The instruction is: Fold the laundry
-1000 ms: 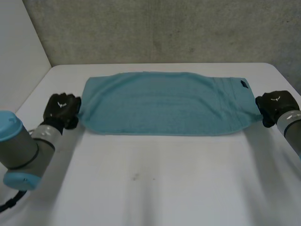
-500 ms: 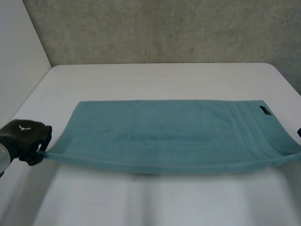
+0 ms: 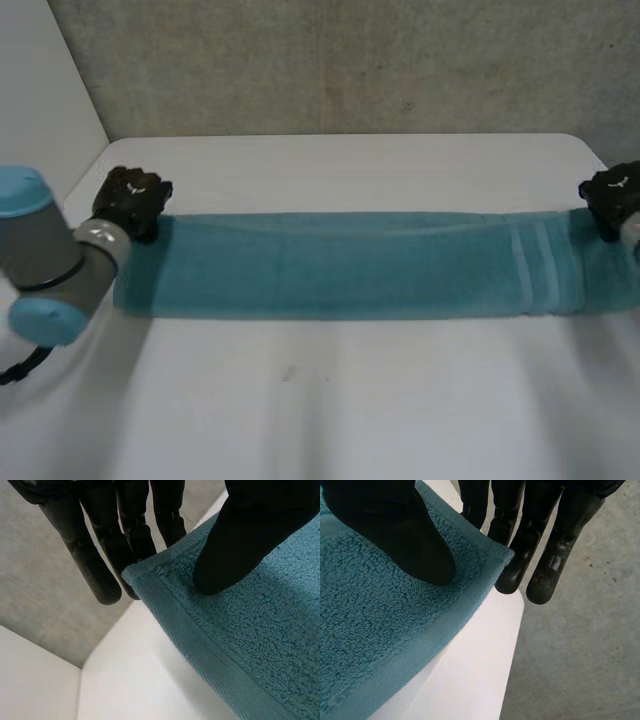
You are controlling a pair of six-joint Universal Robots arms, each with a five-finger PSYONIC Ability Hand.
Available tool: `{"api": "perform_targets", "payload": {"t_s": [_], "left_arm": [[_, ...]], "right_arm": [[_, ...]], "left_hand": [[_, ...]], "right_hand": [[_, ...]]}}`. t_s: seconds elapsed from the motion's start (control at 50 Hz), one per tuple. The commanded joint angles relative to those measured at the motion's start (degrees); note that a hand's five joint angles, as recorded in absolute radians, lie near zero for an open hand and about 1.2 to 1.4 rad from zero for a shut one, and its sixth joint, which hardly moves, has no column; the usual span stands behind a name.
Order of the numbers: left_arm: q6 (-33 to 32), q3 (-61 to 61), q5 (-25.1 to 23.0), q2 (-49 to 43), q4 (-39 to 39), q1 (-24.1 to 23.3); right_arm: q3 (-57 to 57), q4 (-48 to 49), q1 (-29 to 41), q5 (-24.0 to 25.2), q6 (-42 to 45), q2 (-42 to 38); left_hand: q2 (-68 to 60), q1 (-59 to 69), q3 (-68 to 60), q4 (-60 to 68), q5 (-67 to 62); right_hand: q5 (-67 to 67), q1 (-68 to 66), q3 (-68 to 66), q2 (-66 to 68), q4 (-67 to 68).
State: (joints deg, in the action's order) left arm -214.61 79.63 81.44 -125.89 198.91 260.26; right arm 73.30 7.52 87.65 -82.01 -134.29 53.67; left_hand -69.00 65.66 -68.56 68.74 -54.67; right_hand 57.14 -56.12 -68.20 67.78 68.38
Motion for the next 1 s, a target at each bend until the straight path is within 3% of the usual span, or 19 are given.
{"api": "perform_targets", "payload": {"t_s": [0.02, 0.22, 0.24, 0.26, 0.28, 0.3, 0.32, 0.34, 0.44, 0.58, 0.7, 0.82, 0.92, 1.0], "left_arm": [[-1.1, -11.4, 4.0, -9.8, 3.9, -1.4], [-1.4, -16.5, 3.4, -14.8, 5.8, -2.0], [-1.3, -16.4, 3.4, -14.8, 6.3, -2.1], [-1.3, -16.2, 3.3, -14.8, 6.7, -2.3], [-1.3, -15.9, 3.2, -14.8, 7.3, -2.5], [-1.3, -15.6, 3.2, -14.7, 7.9, -2.7], [-1.4, -14.6, 3.2, -14.6, 8.9, -3.3], [-1.5, -14.0, 3.3, -14.4, 9.3, -3.5], [-1.5, -8.8, 3.4, -10.3, 11.8, -4.8], [-0.7, -0.3, 4.2, -1.5, 11.2, -4.1], [0.3, 13.5, 3.7, 10.8, 11.4, -3.4], [9.3, 22.8, 4.1, 18.6, 11.2, -4.4], [24.3, 27.7, 4.1, 23.3, 10.9, -5.0], [29.5, 28.8, 4.3, 23.2, 10.8, -4.5]], "right_arm": [[-11.7, 5.3, 2.4, -4.4, 0.4, -12.2], [-16.0, 7.1, 3.9, -5.6, 0.1, -16.7], [-16.0, 7.5, 4.1, -5.8, 0.1, -16.8], [-15.9, 8.4, 4.6, -6.1, 0.1, -16.9], [-15.7, 8.8, 4.8, -6.6, 0.1, -16.9], [-15.6, 9.2, 5.1, -7.0, 0.0, -16.9], [-15.6, 9.6, 5.2, -7.6, 0.0, -16.9], [-15.0, 10.6, 5.2, -8.9, -0.2, -16.9], [-11.6, 13.9, 4.9, -9.0, -3.4, -13.2], [-3.4, 13.7, 4.1, -6.9, -14.3, -0.5], [7.0, 9.6, 0.4, 1.3, -20.8, 10.8], [13.0, 1.4, -3.3, 8.2, -22.3, 15.6], [15.1, -6.1, -6.1, 9.5, -21.6, 15.5], [15.6, -7.2, -7.8, 10.5, -21.5, 14.3]], "left_hand": [[-11.0, 14.3, -11.4, 11.3, -15.3], [-11.0, 14.3, -11.4, 11.3, -15.3], [-11.0, 14.3, -11.4, 11.3, -15.3], [-11.0, 14.3, -11.4, 11.3, -15.3], [-9.7, 13.0, -10.1, 10.0, -14.0], [5.0, -1.6, 4.5, -4.7, 0.7], [40.9, -37.6, 40.5, -40.7, 36.6], [57.8, -54.4, 57.3, -57.5, 53.4], [59.0, -55.7, 58.6, -58.7, 54.7], [59.0, -55.7, 58.6, -58.7, 54.7], [59.0, -55.7, 58.6, -58.7, 54.7], [59.0, -55.7, 58.6, -58.7, 54.7], [59.0, -55.7, 58.6, -58.7, 54.7], [59.0, -55.7, 58.6, -58.7, 54.7]], "right_hand": [[12.9, -23.9, -11.8, 12.2, 11.6], [12.9, -23.9, -11.8, 12.2, 11.6], [7.8, -18.8, -6.7, 7.1, 6.5], [-27.9, 16.9, 29.0, -28.6, -29.2], [-42.9, 31.9, 44.0, -43.6, -44.2], [-52.6, 41.6, 53.6, -53.2, -53.8], [-57.1, 46.1, 58.2, -57.8, -58.4], [-57.1, 46.1, 58.2, -57.8, -58.4], [-57.1, 46.1, 58.2, -57.8, -58.4], [-57.1, 46.1, 58.2, -57.8, -58.4], [-57.1, 46.1, 58.2, -57.8, -58.4], [-57.1, 46.1, 58.2, -57.8, -58.4], [-52.7, 41.7, 53.7, -53.3, -53.9], [-43.8, 32.8, 44.8, -44.4, -45.0]]}}
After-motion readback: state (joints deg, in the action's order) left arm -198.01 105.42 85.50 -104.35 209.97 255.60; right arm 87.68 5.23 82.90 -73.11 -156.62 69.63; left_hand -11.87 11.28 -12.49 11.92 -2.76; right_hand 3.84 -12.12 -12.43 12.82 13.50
